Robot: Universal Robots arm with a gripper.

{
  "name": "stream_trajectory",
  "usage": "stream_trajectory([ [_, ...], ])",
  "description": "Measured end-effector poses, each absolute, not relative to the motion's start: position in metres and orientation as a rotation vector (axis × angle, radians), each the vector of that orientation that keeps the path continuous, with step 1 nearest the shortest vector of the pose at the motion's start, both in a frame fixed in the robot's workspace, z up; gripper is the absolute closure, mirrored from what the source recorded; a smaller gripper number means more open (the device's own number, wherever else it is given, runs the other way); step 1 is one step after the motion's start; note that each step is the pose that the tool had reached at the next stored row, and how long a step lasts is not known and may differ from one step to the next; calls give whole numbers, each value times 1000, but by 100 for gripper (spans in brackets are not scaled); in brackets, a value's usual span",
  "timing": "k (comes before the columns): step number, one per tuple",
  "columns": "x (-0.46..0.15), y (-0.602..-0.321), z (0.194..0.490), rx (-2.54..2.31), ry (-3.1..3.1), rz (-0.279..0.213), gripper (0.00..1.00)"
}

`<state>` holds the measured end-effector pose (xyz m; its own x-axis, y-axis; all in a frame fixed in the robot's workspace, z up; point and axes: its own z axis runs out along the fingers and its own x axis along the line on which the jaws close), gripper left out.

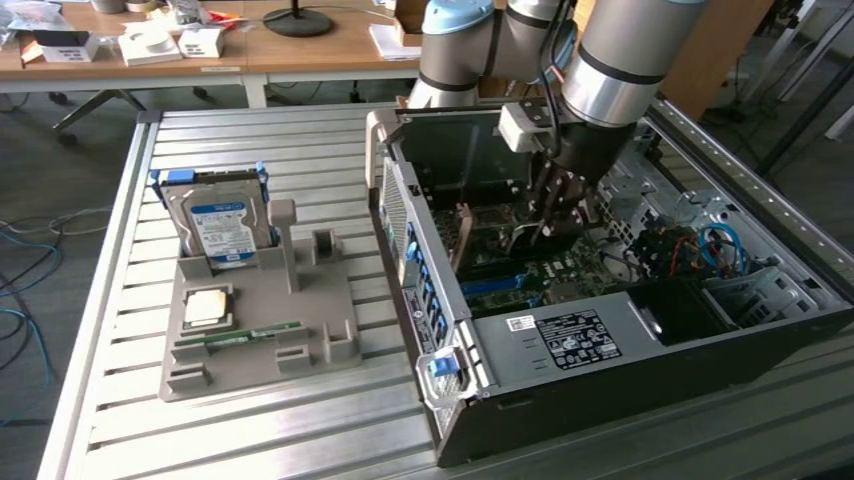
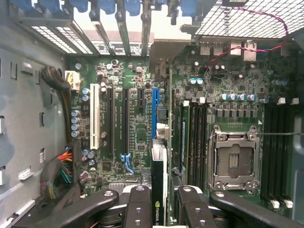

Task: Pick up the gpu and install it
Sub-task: 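Insert the gpu into the slot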

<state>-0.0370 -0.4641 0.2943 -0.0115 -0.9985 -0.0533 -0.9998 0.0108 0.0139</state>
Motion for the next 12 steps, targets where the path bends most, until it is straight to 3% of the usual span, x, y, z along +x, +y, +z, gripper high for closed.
stream_trajectory([
  [12, -37, -464, 285, -2189, 2213, 74, 74],
])
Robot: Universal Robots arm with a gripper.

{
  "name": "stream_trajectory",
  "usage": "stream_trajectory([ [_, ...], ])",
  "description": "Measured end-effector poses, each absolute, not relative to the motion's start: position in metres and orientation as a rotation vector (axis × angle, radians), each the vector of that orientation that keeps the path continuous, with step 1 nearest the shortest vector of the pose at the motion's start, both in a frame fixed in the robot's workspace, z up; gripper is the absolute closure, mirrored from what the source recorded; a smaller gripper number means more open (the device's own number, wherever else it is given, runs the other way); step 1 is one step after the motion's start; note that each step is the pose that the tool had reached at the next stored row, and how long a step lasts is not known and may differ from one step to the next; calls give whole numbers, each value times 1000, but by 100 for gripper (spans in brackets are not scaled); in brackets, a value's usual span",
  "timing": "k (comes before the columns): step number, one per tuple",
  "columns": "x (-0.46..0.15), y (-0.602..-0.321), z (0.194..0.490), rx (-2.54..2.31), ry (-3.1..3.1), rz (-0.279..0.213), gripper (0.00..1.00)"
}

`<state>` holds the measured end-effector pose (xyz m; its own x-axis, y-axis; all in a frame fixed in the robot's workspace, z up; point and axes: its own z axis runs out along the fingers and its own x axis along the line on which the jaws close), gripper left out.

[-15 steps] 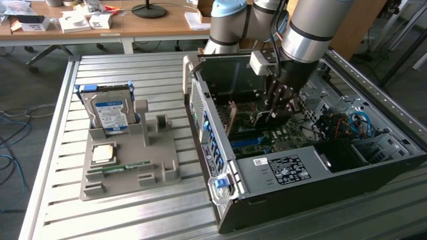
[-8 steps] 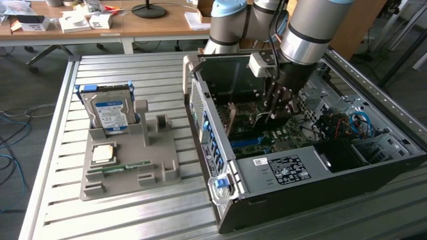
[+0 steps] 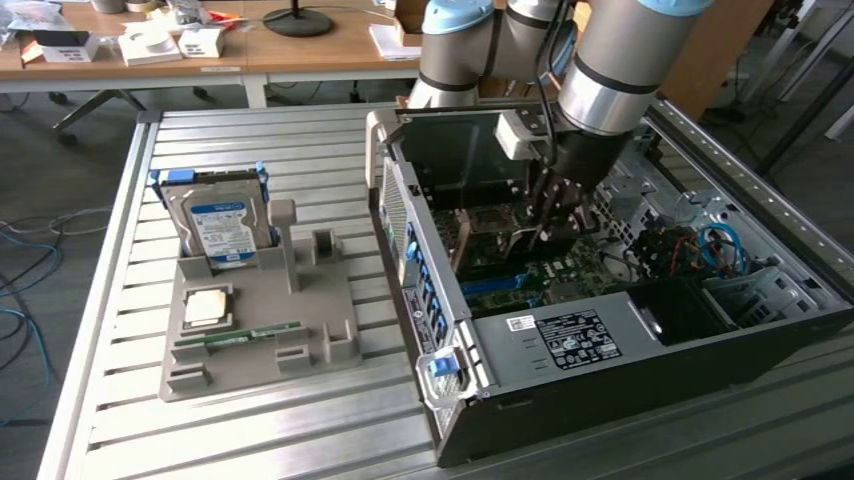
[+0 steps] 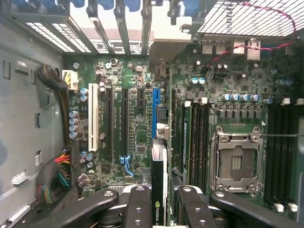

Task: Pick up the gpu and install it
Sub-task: 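Insert the gpu into the slot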

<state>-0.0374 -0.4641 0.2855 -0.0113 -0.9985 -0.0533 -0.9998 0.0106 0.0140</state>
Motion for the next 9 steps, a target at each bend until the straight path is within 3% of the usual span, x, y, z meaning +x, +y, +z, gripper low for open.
stream_trajectory([
  [9, -40, -464, 284, -2188, 2212, 73, 74],
])
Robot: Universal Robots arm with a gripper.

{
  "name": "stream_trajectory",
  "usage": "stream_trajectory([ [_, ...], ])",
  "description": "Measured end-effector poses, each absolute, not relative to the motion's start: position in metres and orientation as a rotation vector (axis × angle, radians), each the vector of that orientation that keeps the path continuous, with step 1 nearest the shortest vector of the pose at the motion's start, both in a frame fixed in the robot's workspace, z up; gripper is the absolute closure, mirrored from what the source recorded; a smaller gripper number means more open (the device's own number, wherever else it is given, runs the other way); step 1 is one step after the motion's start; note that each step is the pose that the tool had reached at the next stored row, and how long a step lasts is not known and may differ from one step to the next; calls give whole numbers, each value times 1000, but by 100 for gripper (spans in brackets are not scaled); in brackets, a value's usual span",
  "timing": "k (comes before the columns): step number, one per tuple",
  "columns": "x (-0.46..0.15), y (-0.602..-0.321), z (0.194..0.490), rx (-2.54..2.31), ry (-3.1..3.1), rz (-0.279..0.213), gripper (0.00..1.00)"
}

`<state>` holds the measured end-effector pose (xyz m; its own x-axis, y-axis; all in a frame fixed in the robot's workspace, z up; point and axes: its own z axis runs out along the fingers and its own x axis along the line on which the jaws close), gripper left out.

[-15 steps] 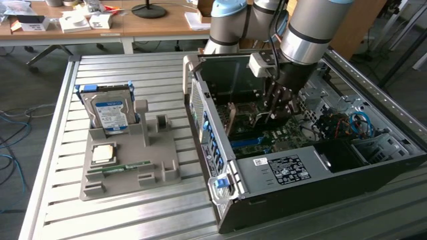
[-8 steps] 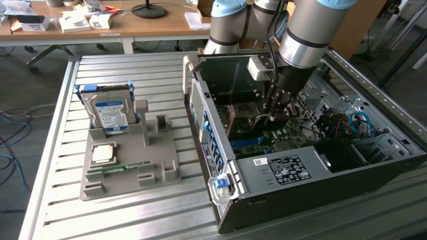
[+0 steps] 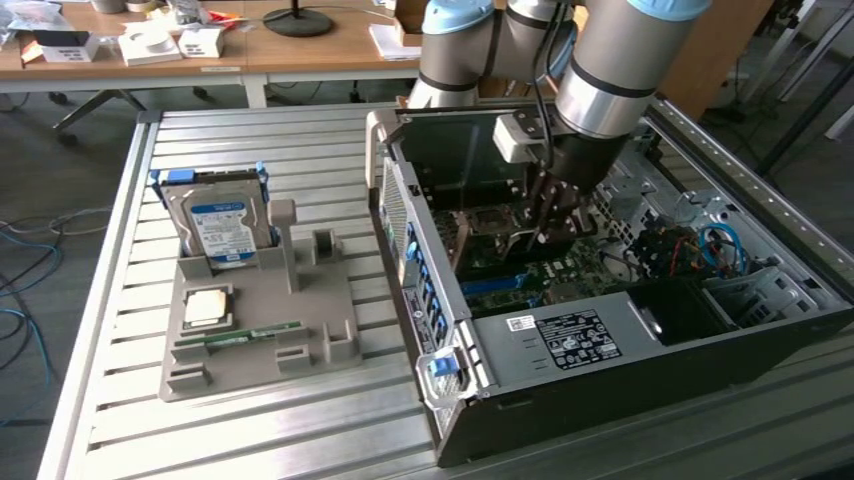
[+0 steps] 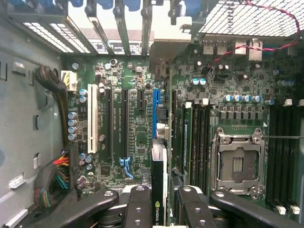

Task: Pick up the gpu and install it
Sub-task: 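Insert the gpu into the slot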

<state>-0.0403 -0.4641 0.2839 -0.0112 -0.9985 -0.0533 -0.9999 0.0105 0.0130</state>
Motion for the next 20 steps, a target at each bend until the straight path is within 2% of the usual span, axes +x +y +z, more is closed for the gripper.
stream_trajectory([
  [20, -46, -467, 284, -2188, 2212, 72, 74],
])
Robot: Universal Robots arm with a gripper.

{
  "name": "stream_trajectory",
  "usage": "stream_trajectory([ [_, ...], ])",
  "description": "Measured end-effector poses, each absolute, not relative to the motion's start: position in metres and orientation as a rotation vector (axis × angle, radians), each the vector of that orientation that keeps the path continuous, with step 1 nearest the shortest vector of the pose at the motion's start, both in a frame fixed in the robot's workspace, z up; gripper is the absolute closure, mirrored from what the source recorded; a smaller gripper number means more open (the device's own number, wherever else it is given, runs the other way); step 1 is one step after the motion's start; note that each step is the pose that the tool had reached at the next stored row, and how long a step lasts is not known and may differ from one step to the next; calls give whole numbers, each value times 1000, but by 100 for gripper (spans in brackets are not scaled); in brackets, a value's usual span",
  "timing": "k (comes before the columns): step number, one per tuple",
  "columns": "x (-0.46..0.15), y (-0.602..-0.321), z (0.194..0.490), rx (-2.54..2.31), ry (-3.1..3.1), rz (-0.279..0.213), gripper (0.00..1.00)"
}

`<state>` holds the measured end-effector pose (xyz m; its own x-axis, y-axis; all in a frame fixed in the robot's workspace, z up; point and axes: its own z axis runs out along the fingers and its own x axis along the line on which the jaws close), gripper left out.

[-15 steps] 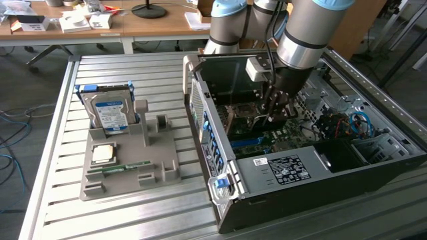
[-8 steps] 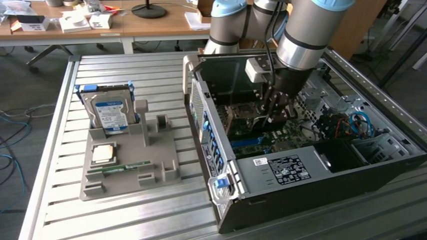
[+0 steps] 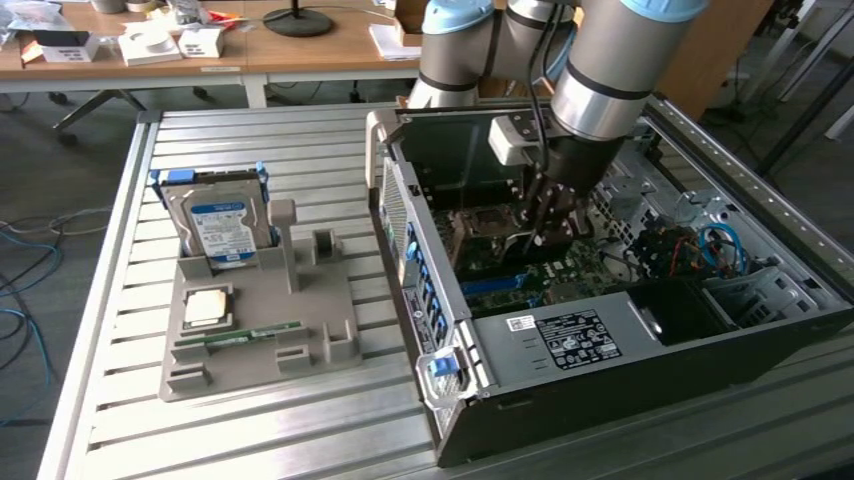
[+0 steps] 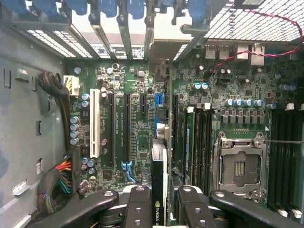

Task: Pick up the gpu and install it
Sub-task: 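Insert the gpu into the slot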

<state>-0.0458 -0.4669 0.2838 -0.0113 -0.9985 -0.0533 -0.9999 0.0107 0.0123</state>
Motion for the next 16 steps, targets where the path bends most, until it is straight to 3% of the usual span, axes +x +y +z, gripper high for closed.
stream_trajectory([
  [16, -50, -467, 283, -2188, 2212, 72, 74],
])
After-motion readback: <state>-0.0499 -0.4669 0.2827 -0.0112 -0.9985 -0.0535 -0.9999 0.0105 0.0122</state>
